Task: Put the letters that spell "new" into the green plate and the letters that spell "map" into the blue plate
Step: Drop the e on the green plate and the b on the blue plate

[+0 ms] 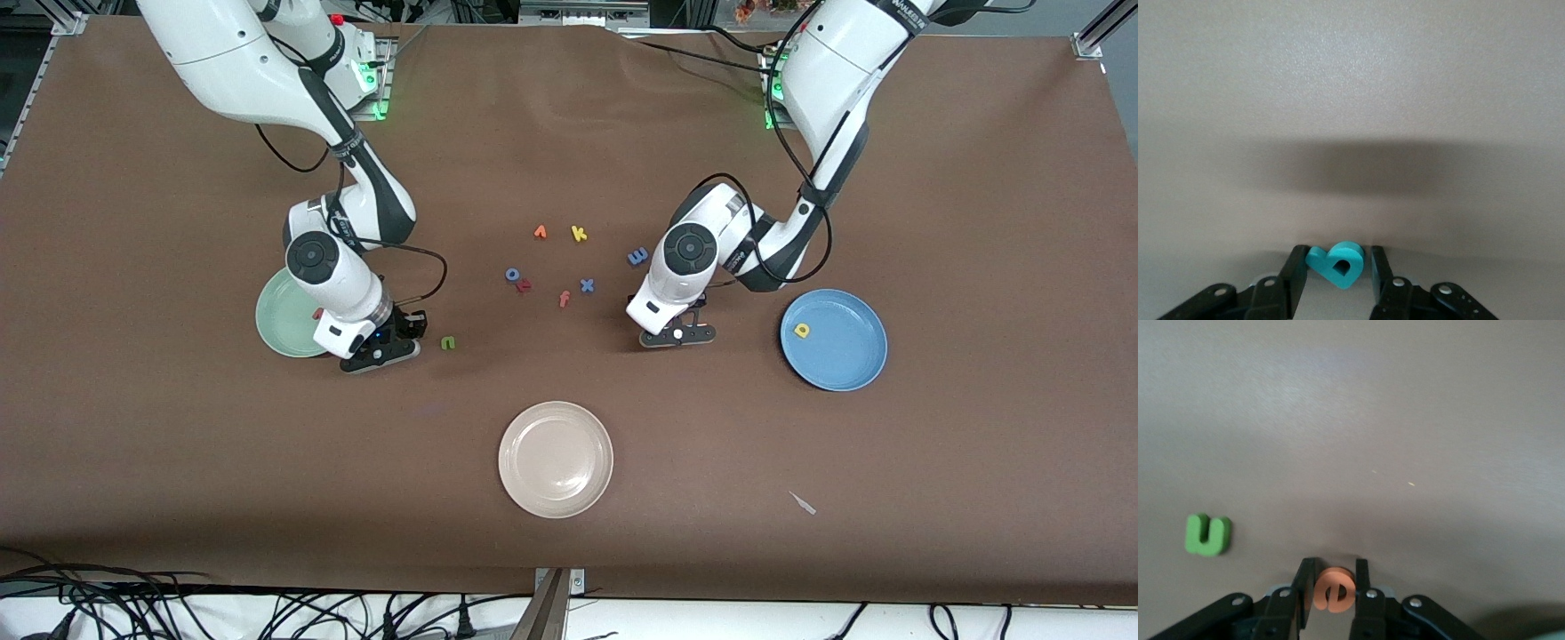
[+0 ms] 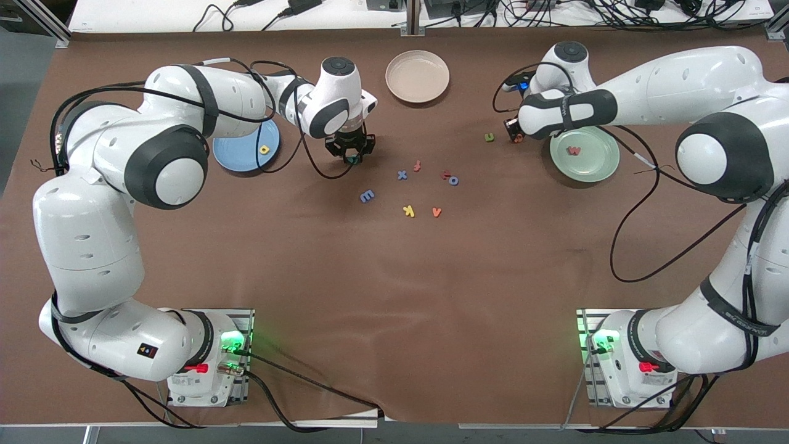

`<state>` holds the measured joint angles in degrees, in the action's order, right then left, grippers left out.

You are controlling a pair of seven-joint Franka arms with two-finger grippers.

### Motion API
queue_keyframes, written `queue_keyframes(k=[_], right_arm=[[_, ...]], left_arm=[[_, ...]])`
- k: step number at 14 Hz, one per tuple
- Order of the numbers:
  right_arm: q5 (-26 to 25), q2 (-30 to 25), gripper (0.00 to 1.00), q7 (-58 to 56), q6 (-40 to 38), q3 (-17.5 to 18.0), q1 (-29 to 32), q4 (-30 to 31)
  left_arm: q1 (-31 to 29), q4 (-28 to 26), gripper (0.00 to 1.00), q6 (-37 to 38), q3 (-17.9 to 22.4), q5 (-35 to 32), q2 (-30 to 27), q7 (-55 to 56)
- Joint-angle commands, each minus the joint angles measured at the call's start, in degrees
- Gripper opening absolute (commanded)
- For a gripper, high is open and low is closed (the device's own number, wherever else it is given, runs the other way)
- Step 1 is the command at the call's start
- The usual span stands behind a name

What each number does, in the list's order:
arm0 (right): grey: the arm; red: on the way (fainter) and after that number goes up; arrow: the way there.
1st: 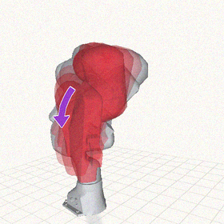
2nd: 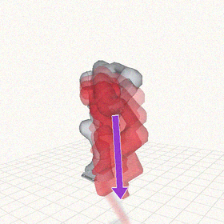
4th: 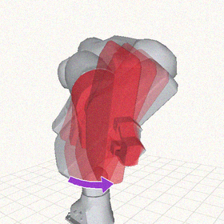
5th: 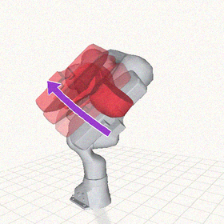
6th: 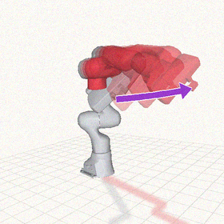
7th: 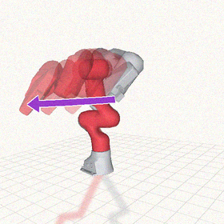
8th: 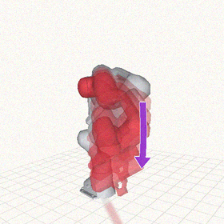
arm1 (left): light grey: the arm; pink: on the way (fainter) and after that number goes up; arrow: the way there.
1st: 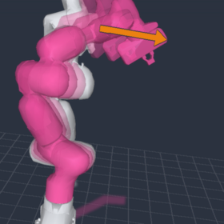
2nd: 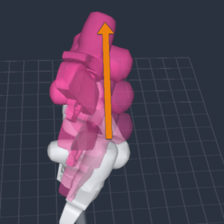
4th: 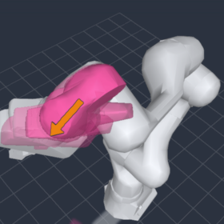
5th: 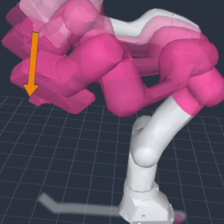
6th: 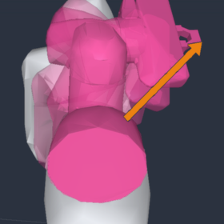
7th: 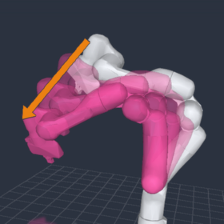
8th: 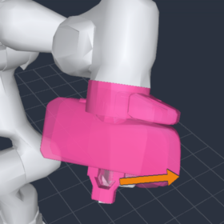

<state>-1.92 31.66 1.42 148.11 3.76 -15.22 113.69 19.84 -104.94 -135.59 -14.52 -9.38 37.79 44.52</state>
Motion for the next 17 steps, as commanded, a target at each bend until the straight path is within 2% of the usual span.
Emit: queue_keyframes(k=[1,3,5,7,10,11,12,13,14,17], right_arm=[[0.78,-6.06,0.19,-5.97,-9.47,-2.61,0.28,-0.14],[0.78,-10.19,0.19,-10.54,-17.47,-5.5,0.28,0.04],[0.87,-13.45,0.19,-12.32,-20.84,-7.7,0.28,2.31],[1.05,-16.26,0.2,-12.23,-16.92,-8.33,0.28,8.44],[1.05,-17.16,0.23,-11.88,-3.05,-9.3,0.37,18.56],[1.05,-16.89,0.31,-11.62,-0.39,-9.3,0.28,19.8],[1.05,-16.89,0.35,-11.36,-0.19,-9.3,0.28,19.81],[1.05,-17.07,0.47,-11.09,-0.45,-9.3,0.28,19.73],[1.05,-17.24,0.53,-10.92,-0.63,-9.21,0.28,19.46],[1.05,-17.42,0.61,-6.71,-3.34,-7.11,0.19,16.75]], left_arm=[[-0.15,0.44,0.41,0.76,0.46,-1.78,1.14,-1.02],[-0.32,0.44,0.4,0.76,0.37,-1.78,1.05,-1.28],[-0.5,0.61,0.38,0.85,0.37,-1.78,1.05,-2.16],[-0.59,0.79,0.36,0.94,0.37,-1.78,0.79,-2.77],[-1.02,1.23,0.33,2.87,0.54,-1.78,0.35,-3.04],[-1.46,1.84,0.33,3.66,0.46,-1.69,0.35,-3.82],[-1.47,2.11,0.32,5.06,0.46,-1.69,0.26,-4.35],[-1.73,2.98,0.32,6.29,0.46,-1.43,0.18,-5.05],[-1.99,4.21,0.31,8.04,0.46,-1.08,0.17,-6.02],[-5.41,6.5,0.31,14.54,0.02,-0.38,-0.61,-13.03]])
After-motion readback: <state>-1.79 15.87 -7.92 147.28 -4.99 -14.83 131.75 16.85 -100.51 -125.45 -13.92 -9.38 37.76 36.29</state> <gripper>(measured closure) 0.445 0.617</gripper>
